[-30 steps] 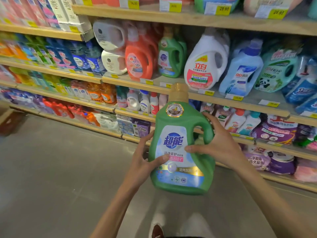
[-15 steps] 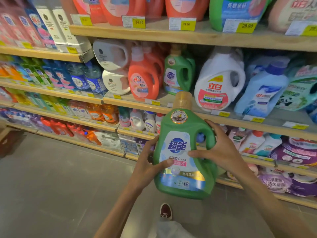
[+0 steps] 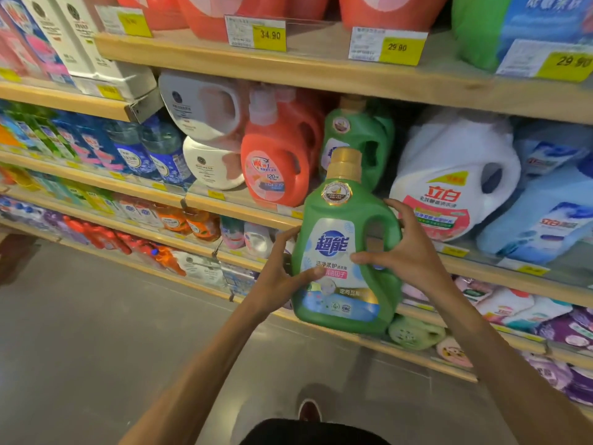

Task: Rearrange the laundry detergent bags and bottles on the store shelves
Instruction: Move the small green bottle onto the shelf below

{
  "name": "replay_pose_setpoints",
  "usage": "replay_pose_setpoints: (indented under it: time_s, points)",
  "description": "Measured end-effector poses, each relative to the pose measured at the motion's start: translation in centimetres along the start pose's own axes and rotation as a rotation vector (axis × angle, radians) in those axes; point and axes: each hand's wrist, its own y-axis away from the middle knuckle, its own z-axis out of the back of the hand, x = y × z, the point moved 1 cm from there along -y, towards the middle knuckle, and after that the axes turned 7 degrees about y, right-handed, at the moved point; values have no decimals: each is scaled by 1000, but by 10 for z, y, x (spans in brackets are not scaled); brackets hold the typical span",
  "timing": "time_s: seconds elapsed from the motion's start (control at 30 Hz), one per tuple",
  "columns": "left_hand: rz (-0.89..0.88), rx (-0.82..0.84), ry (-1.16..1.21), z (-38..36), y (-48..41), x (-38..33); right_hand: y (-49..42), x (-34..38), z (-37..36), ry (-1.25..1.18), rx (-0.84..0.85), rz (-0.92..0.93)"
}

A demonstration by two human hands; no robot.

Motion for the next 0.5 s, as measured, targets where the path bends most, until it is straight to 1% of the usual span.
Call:
replay_pose_setpoints:
  time_s: [0.17,0.27,0.4,0.5]
  points:
    - [-54,67,-63,15,-64,-8,-54,7,-1,79,-38,13]
    - [-124,144,-124,24,-111,-18,-81,6,-1,89,-115,26]
    - [-185,226,-174,33,-165,-25,-109,2,-5,46,-224,10]
    - [-225,260,-188,39,-196,-22,-128,3,-7,38,-274,-2]
